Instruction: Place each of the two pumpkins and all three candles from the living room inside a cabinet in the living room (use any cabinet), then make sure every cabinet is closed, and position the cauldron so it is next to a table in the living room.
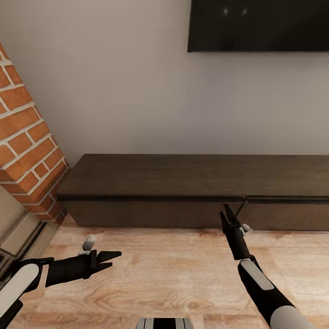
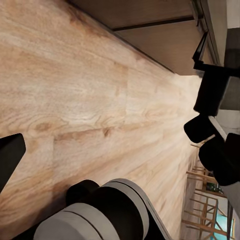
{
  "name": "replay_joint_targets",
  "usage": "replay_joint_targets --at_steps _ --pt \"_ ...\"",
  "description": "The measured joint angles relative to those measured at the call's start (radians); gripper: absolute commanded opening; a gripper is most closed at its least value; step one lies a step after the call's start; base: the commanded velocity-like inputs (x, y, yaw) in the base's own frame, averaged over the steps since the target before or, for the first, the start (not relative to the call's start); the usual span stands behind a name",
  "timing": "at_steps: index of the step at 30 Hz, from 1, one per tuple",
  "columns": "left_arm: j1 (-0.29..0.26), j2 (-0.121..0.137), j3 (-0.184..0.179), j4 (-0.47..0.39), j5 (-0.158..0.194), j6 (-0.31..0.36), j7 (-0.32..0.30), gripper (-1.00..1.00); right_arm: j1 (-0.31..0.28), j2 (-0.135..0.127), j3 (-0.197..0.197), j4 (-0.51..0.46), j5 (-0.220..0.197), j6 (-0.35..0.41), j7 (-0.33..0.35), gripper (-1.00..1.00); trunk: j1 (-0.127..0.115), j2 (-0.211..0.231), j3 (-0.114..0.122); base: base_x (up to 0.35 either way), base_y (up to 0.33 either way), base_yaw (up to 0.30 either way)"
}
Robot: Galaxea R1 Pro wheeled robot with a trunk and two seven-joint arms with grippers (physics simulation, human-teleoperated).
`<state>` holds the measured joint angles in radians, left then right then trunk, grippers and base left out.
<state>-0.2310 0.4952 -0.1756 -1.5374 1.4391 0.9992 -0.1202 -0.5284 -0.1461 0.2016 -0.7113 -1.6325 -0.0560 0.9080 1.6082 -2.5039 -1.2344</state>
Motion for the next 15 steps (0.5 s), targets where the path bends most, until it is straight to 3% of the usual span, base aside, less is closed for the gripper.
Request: replay_joint_targets --at_steps 4,7,15 --pt "0.0 0.0 0.0 0.0 0.0 0.0 0.0 1.0 0.0 -0.001 -0.039 0.051 0.001 0.001 0.0 1.0 0.0 0.0 0.0 0.0 0.0 0.0" --pt "0.0 0.0 0.0 0.0 0.0 0.0 0.0 1.0 0.0 -0.001 -0.047 0.092 0.0 0.002 0.007 1.0 0.0 0.0 0.0 0.0 0.0 0.0" --pt "0.0 0.0 0.001 0.0 0.0 0.0 0.0 1.0 0.0 -0.001 -0.049 0.118 -0.001 0.002 0.014 1.0 0.004 -0.002 -0.031 0.0 0.0 0.0"
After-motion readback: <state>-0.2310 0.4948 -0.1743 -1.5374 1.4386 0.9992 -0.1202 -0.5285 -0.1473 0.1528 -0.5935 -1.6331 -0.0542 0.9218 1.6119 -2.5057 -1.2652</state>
